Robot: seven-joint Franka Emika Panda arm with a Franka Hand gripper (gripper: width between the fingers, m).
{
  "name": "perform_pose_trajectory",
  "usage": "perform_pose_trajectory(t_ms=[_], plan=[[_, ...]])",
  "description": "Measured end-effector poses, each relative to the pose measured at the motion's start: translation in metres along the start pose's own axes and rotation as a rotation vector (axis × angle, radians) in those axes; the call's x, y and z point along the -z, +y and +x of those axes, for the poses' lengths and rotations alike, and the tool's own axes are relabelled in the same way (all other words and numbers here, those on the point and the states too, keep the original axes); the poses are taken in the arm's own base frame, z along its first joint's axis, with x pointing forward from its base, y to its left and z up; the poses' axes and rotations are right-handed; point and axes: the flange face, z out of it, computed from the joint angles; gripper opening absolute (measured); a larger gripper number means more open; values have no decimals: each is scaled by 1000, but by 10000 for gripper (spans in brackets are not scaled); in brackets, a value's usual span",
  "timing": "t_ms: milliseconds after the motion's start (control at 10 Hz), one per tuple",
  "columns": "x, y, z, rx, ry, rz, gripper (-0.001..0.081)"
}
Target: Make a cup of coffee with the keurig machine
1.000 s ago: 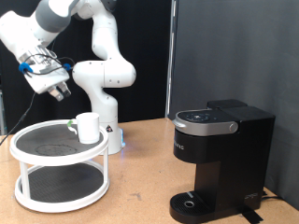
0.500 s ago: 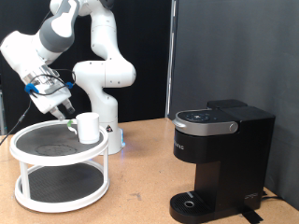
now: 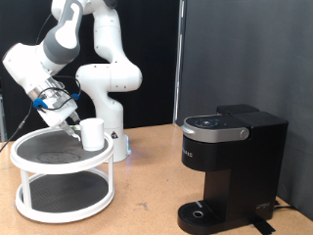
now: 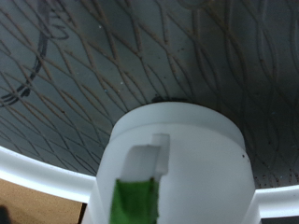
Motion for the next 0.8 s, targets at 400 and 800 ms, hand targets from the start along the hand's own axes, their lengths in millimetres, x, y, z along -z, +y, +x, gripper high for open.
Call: perform_pose_trajectory(t_ms=[400, 800], plan=[[-1, 0, 0, 0, -7, -3, 391], [-1, 1, 0, -5, -7, -14, 107]])
